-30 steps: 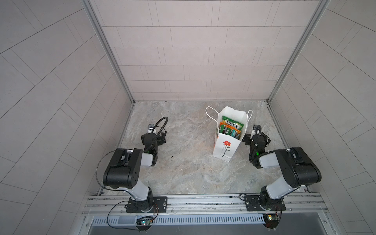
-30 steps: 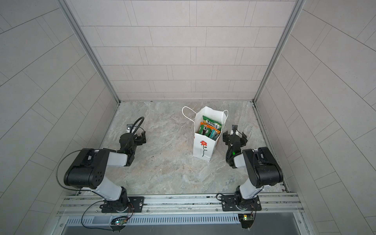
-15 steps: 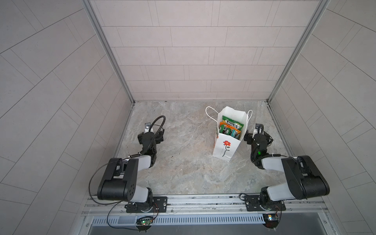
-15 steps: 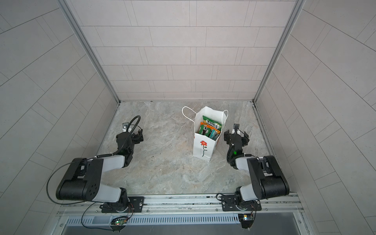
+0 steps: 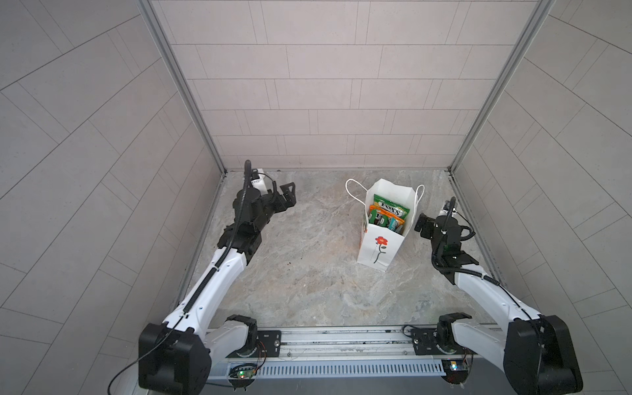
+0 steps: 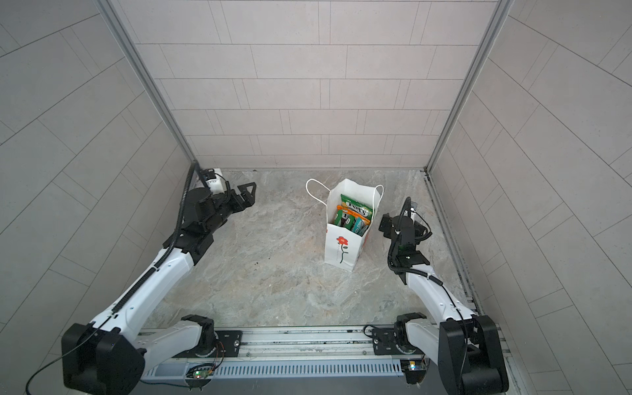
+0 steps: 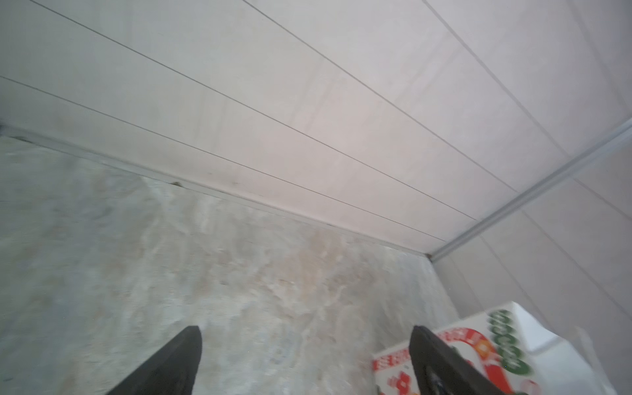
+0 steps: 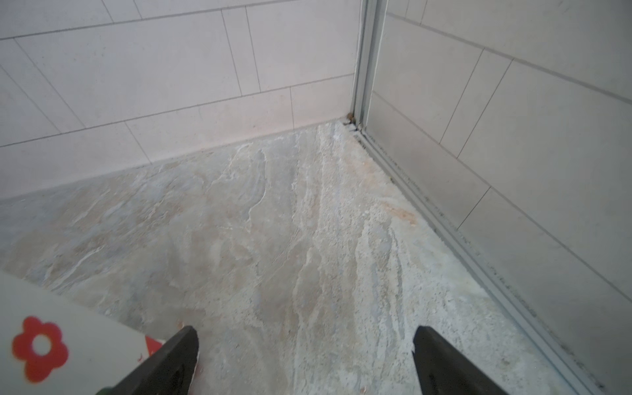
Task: Take the snacks out of the paper bag
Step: 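Reach the left gripper toward the bag rim while the right gripper approaches the bag, then grasp the bag's top edge with the left gripper while the right gripper pushes its side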
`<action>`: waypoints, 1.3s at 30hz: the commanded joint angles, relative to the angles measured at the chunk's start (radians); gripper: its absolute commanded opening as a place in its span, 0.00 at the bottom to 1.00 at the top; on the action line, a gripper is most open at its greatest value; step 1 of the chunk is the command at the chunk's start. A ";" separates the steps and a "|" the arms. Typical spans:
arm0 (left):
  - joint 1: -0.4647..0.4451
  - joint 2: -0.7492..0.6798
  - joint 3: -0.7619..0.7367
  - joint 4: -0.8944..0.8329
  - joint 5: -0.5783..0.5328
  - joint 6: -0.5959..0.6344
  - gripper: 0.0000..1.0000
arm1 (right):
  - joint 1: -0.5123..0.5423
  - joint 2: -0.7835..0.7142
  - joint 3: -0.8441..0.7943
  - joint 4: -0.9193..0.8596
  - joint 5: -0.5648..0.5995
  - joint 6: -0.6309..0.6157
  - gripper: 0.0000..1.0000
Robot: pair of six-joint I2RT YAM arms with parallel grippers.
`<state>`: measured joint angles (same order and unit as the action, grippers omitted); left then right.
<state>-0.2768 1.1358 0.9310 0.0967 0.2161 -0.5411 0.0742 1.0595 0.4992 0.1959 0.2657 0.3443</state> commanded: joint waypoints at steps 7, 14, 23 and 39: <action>-0.253 0.251 0.317 -0.042 0.158 -0.089 1.00 | 0.019 -0.054 -0.038 -0.144 -0.222 0.042 0.99; -0.297 0.388 0.427 -0.036 0.205 -0.153 0.80 | 0.038 -0.075 -0.067 -0.136 -0.264 0.039 0.99; -0.301 0.448 0.461 -0.003 0.221 -0.178 0.56 | 0.051 -0.075 -0.075 -0.125 -0.279 0.029 0.99; -0.297 0.488 0.524 -0.011 0.248 -0.204 0.00 | 0.067 -0.045 -0.072 -0.139 -0.306 0.037 0.99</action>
<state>-0.5728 1.6272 1.4040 0.0868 0.4606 -0.7666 0.1307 1.0069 0.4332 0.0692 -0.0219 0.3717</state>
